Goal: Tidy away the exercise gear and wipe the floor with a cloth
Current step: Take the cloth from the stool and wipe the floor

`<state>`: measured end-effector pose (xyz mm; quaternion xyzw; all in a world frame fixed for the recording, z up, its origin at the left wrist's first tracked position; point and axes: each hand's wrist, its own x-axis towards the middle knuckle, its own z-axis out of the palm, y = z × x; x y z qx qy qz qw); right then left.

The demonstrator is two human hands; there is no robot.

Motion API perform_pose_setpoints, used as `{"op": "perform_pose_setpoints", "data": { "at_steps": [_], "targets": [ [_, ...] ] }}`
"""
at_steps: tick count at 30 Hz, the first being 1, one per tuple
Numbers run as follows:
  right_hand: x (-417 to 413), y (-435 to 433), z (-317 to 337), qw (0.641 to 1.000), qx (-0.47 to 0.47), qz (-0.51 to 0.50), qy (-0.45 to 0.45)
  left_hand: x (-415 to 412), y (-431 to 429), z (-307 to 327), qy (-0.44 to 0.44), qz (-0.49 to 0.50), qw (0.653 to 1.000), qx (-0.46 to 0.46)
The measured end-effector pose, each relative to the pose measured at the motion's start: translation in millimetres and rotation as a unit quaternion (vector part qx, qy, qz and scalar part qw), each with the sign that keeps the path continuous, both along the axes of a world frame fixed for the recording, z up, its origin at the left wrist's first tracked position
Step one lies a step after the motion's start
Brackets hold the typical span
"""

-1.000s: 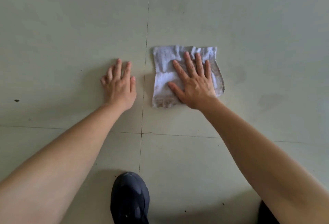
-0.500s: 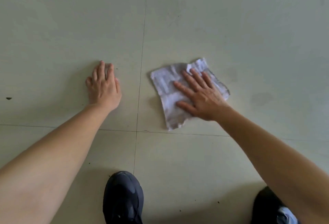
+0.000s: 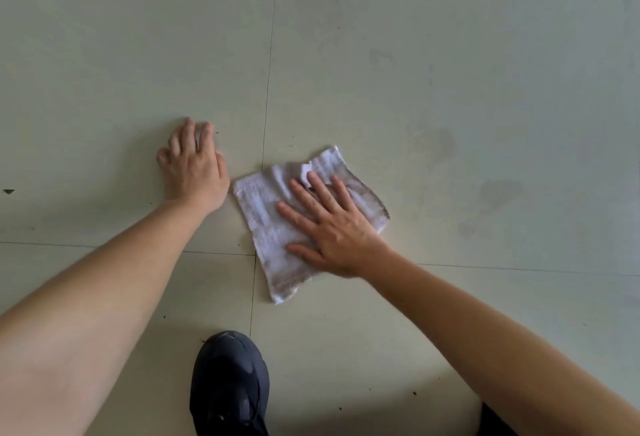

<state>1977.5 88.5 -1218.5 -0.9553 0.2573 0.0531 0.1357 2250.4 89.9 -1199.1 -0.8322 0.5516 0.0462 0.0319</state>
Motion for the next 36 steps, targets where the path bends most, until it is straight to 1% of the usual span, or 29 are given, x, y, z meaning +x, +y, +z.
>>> {"op": "perform_pose_setpoints", "data": {
  "at_steps": [1, 2, 4, 6, 8, 10, 11, 13, 14, 15, 16, 17, 18, 19, 20, 21, 22, 23, 26, 29, 30, 31, 32, 34, 36],
  "targets": [
    [-3, -14, -3, 1.0, -0.008, 0.013, -0.013, 1, 0, 0, -0.001, 0.0, 1.0, 0.001],
    [-7, -30, -4, 0.999, -0.012, 0.0, -0.032, 1, 0, 0, -0.001, 0.002, 1.0, 0.002],
    [-15, -64, -1, 0.995, -0.012, -0.078, -0.061, 1, -1, 1, 0.003, 0.008, 1.0, 0.003],
    [-20, -89, 7, 0.983, -0.015, -0.152, -0.102, 0, -2, 1, 0.009, 0.013, 1.0, 0.005],
    [-19, -105, 31, 0.956, 0.022, -0.245, -0.161, 1, -3, 2, 0.013, 0.013, 1.0, 0.007],
    [-11, -115, 59, 0.906, 0.061, -0.348, -0.235, 2, -2, 3, 0.014, 0.008, 1.0, 0.008],
    [-6, -118, 73, 0.872, 0.069, -0.382, -0.297, 2, -2, 2, 0.014, 0.006, 1.0, 0.008],
    [6, -116, 97, 0.784, 0.1, -0.419, -0.447, 3, -2, 2, 0.014, 0.008, 1.0, 0.011],
    [11, -113, 106, 0.746, 0.111, -0.427, -0.498, 3, -2, 2, 0.014, 0.008, 1.0, 0.008],
    [15, -108, 110, 0.732, 0.105, -0.428, -0.52, 3, -3, 2, 0.013, 0.008, 1.0, 0.004],
    [16, -101, 110, 0.742, 0.091, -0.421, -0.513, 3, -3, 2, 0.013, 0.009, 1.0, 0.002],
    [13, -95, 102, 0.777, 0.083, -0.395, -0.483, 3, -3, 2, 0.013, 0.01, 1.0, 0.002],
    [7, -89, 89, 0.83, 0.091, -0.36, -0.416, 3, -3, 2, 0.013, 0.01, 1.0, -0.001],
    [-2, -82, 72, 0.887, 0.114, -0.325, -0.307, 3, -3, 2, 0.012, 0.009, 1.0, -0.007],
    [-13, -73, 53, 0.936, 0.122, -0.28, -0.176, 2, -3, 2, 0.012, 0.008, 1.0, -0.015],
    [-21, -65, 37, 0.964, 0.101, -0.23, -0.087, 2, -3, 3, 0.013, 0.009, 1.0, -0.019],
    [-25, -59, 24, 0.979, 0.071, -0.186, -0.054, 1, -3, 3, 0.013, 0.01, 1.0, -0.021],
    [-26, -55, 18, 0.986, 0.045, -0.15, -0.056, 1, -4, 3, 0.012, 0.012, 1.0, -0.021],
    [-11, -47, 17, 0.997, 0.008, -0.045, -0.057, 2, -4, 4, 0.01, 0.013, 1.0, -0.016],
    [-1, -55, 10, 0.997, -0.026, 0.074, -0.014, 5, -2, 5, 0.011, 0.003, 1.0, -0.011],
    [1, -67, 7, 0.995, -0.043, 0.085, -0.007, 6, -2, 4, 0.01, 0.001, 1.0, -0.013],
    [3, -82, 6, 0.996, -0.056, 0.065, -0.015, 6, -2, 4, 0.007, -0.002, 1.0, -0.015],
    [5, -99, 6, 0.997, -0.063, 0.016, -0.034, 6, -2, 3, 0.004, -0.003, 1.0, -0.017],
    [7, -134, 10, 0.99, -0.035, -0.132, -0.027, 5, -2, 0, -0.002, 0.003, 1.0, -0.023],
    [16, -147, 19, 0.968, -0.008, -0.25, -0.032, 3, -4, -1, 0.001, 0.018, 0.999, -0.031]
  ]
}}
